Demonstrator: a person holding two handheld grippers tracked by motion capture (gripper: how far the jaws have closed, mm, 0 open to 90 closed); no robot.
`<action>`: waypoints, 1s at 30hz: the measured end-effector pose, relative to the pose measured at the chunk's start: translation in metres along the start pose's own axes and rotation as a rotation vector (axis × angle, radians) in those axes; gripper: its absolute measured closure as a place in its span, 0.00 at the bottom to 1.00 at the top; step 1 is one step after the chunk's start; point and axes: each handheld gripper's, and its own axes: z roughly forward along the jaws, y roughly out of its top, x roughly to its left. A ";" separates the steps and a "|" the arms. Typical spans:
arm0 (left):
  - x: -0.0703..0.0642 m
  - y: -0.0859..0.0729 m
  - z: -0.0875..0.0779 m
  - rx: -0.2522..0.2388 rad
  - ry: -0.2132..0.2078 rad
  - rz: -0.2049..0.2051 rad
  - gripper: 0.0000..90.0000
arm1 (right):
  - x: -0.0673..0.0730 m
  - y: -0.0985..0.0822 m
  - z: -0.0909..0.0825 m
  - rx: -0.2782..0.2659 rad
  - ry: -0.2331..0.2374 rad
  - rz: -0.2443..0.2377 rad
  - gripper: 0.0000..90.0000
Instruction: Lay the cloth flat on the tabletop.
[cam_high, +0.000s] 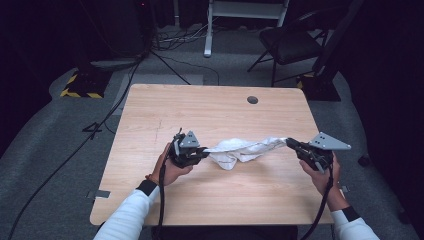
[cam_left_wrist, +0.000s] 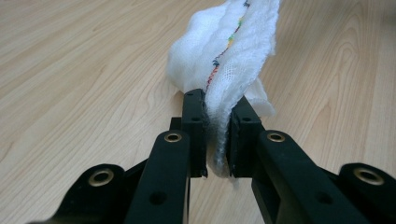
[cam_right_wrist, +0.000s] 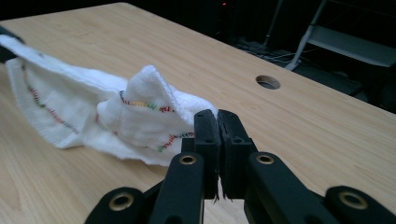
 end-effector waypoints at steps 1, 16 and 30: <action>0.002 -0.001 -0.003 0.002 -0.002 -0.003 0.89 | -0.003 0.000 -0.002 -0.004 -0.014 0.009 0.97; 0.005 -0.047 -0.036 0.077 -0.031 -0.100 0.89 | -0.031 -0.017 0.008 0.094 -0.098 0.140 0.97; -0.005 -0.067 -0.032 0.175 -0.028 -0.056 0.92 | -0.043 -0.039 0.062 0.325 -0.111 0.094 0.97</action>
